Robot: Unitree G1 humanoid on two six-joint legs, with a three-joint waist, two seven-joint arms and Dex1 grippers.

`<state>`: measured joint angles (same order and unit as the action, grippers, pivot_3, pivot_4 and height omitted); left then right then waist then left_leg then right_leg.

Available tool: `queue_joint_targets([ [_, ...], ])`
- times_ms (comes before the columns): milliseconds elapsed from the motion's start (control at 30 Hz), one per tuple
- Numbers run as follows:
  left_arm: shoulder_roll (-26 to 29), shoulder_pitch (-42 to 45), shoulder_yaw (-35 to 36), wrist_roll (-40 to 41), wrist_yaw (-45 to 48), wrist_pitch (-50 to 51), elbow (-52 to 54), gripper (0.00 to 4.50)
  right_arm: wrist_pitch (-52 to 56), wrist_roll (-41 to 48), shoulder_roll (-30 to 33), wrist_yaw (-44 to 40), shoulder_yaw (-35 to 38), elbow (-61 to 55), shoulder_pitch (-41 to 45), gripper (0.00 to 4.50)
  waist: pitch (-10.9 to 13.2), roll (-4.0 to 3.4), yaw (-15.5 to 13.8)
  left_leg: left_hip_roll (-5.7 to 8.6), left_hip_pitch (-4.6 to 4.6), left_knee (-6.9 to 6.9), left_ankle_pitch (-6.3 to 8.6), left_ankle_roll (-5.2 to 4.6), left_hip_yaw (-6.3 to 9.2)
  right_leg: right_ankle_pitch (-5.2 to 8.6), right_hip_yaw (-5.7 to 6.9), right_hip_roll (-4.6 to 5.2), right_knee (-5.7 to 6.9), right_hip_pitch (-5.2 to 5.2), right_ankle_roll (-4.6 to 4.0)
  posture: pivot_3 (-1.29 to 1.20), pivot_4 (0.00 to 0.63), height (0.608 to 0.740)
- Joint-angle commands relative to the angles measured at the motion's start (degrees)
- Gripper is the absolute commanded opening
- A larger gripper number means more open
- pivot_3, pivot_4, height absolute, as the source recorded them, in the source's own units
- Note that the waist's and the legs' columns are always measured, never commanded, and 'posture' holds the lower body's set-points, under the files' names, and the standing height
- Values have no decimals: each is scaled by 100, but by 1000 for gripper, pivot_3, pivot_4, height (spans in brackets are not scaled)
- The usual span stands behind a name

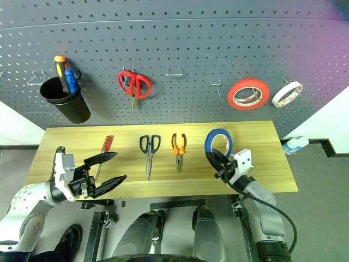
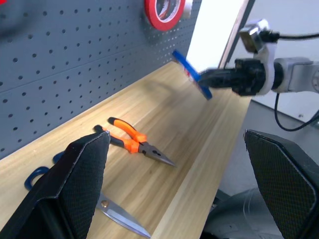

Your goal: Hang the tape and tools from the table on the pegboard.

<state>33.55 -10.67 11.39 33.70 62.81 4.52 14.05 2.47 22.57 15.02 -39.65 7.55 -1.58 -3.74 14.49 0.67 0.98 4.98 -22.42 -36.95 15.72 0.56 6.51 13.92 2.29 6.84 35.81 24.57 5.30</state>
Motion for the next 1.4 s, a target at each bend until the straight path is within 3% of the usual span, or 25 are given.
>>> queue_joint_targets([
  [33, -23, 41, 7, -33, 29, -125, -40, 4500, -84, 300, -113, 248, 260, -555, -121, 684, 0, 0, 0, 0, 0, 0, 0, 0, 0, 0, 0, 0, 1, 0, 0, -119, 212, 740],
  [400, -78, 437, -141, -117, 153, -214, -374, 4500, 166, 640, -184, 984, 402, -1434, 268, 684, -4, -2, 34, 1, 3, -6, -3, 5, -6, -7, -2, -5, 16, 4, 9, -159, 192, 740],
  [933, -117, 350, -105, -155, 287, -467, -555, 4500, 435, 694, -161, 1119, 55, -1829, 866, 684, -7, -2, 105, 1, 5, -15, -9, 11, -7, -14, -2, -6, 30, 5, 7, -138, 198, 740],
  [1400, -161, 157, -166, -164, -101, -261, -12, 4500, -222, -159, 4, 740, -297, -216, 1794, 684, -8, 0, 152, 2, 7, -19, -13, 15, -9, -22, -3, -8, 34, 5, 8, -84, 205, 740],
])
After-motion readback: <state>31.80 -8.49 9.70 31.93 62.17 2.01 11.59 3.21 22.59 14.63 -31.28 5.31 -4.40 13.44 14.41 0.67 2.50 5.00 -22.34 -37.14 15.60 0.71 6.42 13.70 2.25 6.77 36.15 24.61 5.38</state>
